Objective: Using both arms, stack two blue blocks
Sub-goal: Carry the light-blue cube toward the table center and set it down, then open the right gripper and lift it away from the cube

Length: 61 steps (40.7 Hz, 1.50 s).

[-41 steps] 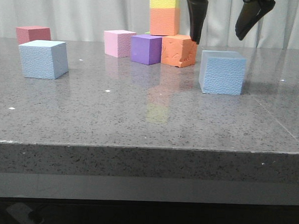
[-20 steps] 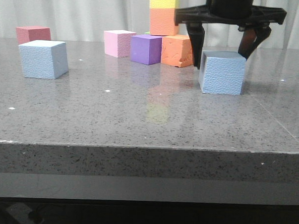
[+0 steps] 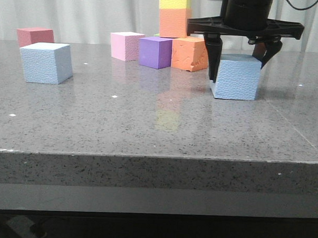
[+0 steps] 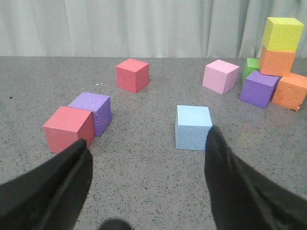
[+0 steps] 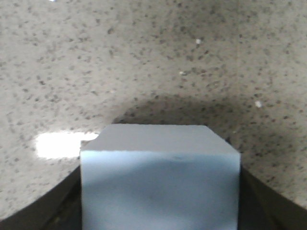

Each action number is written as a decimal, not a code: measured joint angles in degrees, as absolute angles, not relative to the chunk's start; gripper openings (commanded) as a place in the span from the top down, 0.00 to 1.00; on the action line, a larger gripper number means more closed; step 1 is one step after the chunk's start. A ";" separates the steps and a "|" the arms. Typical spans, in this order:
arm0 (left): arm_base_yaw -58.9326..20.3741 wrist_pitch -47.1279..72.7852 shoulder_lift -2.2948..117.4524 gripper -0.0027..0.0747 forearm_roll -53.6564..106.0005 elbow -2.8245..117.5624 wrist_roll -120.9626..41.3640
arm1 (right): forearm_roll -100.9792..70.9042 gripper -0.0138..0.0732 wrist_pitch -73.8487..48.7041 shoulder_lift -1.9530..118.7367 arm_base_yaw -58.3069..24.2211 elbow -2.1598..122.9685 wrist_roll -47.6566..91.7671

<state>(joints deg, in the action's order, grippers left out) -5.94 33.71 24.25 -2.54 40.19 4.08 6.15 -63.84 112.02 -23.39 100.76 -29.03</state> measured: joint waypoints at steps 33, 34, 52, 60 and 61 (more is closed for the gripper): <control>-5.94 33.64 24.25 0.33 -2.54 40.19 4.08 | 5.23 0.24 -63.75 122.04 -33.86 117.75 -30.14; -5.94 33.64 24.25 0.33 -2.54 40.19 4.08 | 5.23 0.20 -63.65 122.14 -33.86 117.74 -30.25; -5.94 33.64 24.25 0.33 -2.54 40.19 4.08 | 4.53 0.15 -65.30 118.69 -33.86 117.86 -23.81; -5.94 33.64 24.25 0.33 -2.54 40.19 4.08 | 2.13 0.15 -70.37 110.87 -33.86 116.85 -8.65; -5.94 33.64 24.25 0.33 -2.54 40.19 4.08 | 1.95 0.15 -70.56 109.84 -33.86 116.29 -7.35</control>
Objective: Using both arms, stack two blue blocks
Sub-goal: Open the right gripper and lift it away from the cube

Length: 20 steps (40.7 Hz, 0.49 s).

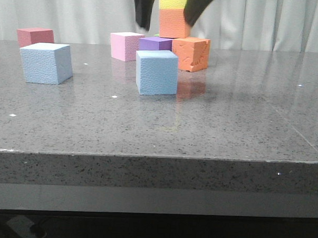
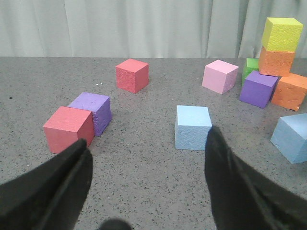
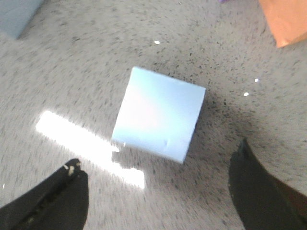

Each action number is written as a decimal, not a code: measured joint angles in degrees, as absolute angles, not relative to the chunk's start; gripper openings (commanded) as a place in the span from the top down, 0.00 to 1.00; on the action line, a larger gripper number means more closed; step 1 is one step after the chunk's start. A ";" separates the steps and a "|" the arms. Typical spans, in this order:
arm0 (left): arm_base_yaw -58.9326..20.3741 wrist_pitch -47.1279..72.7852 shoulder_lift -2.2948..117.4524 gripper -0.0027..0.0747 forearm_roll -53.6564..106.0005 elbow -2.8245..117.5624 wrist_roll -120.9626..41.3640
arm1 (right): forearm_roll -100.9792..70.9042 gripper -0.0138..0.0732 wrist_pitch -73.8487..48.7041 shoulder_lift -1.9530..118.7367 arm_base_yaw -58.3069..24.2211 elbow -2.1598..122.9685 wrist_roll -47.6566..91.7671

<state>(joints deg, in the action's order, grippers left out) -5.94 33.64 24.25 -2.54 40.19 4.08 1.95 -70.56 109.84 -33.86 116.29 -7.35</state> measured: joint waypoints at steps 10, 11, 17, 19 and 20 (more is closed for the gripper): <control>-5.94 33.64 24.25 0.33 -2.54 40.19 4.08 | -5.79 0.15 -69.57 96.28 -31.54 101.03 4.30; -5.94 33.64 24.25 0.33 -2.54 40.19 4.08 | -6.58 0.15 -68.91 95.44 -31.03 99.34 5.04; -5.94 33.64 24.25 0.33 -2.54 40.19 4.08 | -11.90 0.15 -63.25 85.61 -26.33 87.76 10.62; -5.94 33.64 24.25 0.33 -2.54 40.19 4.08 | -13.20 0.15 -61.48 82.31 -24.88 84.09 12.83; -5.94 33.64 24.25 0.33 -2.54 40.19 4.08 | -13.79 0.15 -60.68 80.43 -24.19 82.06 14.14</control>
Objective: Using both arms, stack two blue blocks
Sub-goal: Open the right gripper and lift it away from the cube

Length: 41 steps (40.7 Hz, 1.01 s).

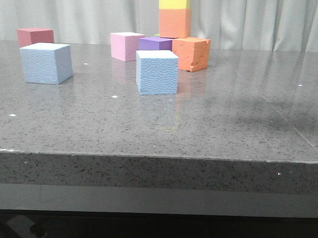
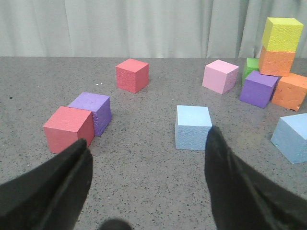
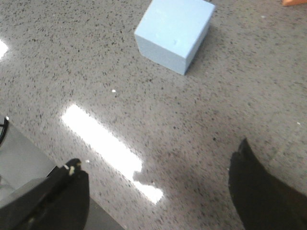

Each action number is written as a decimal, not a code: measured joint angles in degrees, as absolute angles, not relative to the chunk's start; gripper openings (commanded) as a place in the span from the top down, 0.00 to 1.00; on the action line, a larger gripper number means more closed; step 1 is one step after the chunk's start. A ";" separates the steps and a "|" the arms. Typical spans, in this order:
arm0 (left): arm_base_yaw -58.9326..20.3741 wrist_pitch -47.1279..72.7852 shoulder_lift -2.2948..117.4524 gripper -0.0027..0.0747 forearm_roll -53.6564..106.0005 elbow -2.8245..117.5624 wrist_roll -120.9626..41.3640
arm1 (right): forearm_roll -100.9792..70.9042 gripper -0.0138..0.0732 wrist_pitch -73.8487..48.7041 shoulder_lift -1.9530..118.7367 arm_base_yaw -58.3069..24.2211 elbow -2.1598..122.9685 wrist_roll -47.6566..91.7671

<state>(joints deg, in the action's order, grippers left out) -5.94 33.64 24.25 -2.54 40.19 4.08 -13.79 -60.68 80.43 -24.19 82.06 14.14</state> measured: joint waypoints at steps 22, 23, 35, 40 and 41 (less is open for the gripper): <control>-5.94 33.64 24.25 0.33 -2.54 40.19 4.08 | -15.97 0.15 -41.27 47.26 -22.82 50.72 20.22; -5.94 33.64 24.25 0.33 -2.54 40.19 4.08 | -16.08 0.15 -40.81 46.36 -22.82 49.85 20.22; -5.94 33.19 24.25 0.33 -2.54 40.19 4.08 | -16.96 0.15 -39.47 40.00 -22.82 44.79 20.22; -5.94 31.92 24.25 0.33 -2.54 40.19 4.08 | -17.05 0.15 -39.38 40.00 -22.82 44.79 20.22; -5.94 31.62 24.25 0.33 -2.54 40.19 4.08 | -17.05 0.15 -39.38 40.00 -22.82 44.79 20.22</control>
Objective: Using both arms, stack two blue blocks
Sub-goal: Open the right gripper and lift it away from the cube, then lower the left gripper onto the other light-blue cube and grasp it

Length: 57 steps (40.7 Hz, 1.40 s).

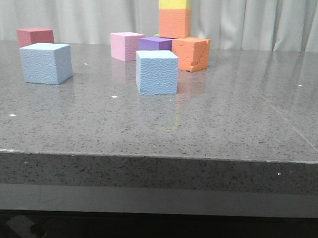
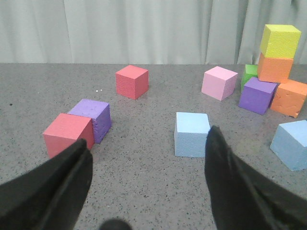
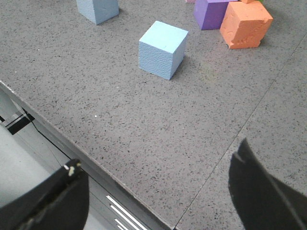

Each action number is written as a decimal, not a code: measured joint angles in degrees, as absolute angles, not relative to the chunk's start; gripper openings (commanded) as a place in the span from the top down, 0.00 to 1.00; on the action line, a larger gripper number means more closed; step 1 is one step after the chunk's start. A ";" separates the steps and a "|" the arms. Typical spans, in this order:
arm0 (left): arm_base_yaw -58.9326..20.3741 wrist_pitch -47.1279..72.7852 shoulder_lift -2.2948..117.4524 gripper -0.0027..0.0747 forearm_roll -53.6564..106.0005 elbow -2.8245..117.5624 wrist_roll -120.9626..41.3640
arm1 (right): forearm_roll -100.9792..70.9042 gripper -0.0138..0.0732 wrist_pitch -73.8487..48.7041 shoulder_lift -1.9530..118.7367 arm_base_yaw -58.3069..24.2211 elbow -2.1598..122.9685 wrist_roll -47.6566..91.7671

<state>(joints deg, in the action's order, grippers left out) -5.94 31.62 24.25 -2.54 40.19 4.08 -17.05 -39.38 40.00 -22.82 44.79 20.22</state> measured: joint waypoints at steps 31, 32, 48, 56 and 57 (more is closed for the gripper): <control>-13.76 33.20 56.12 0.14 -2.83 59.21 2.68 | -17.30 0.15 -39.38 40.00 -22.82 44.66 20.31; -14.47 33.09 57.23 0.14 -3.30 59.87 2.68 | -17.30 0.15 -39.38 40.00 -22.82 44.66 20.31; -16.39 33.53 80.26 0.14 -5.56 71.94 2.47 | -17.30 0.15 -39.38 40.00 -22.82 44.66 20.31; -16.39 42.04 90.89 0.14 -5.56 81.65 2.86 | -17.30 0.15 -39.38 40.00 -22.82 44.66 20.31; -16.39 43.17 92.31 0.14 -5.56 82.70 3.31 | -17.30 0.15 -39.38 40.00 -22.82 44.66 20.31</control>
<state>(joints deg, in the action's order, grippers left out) -16.39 43.17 92.31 -5.56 82.70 3.31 -17.30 -39.38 40.00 -22.82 44.66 20.31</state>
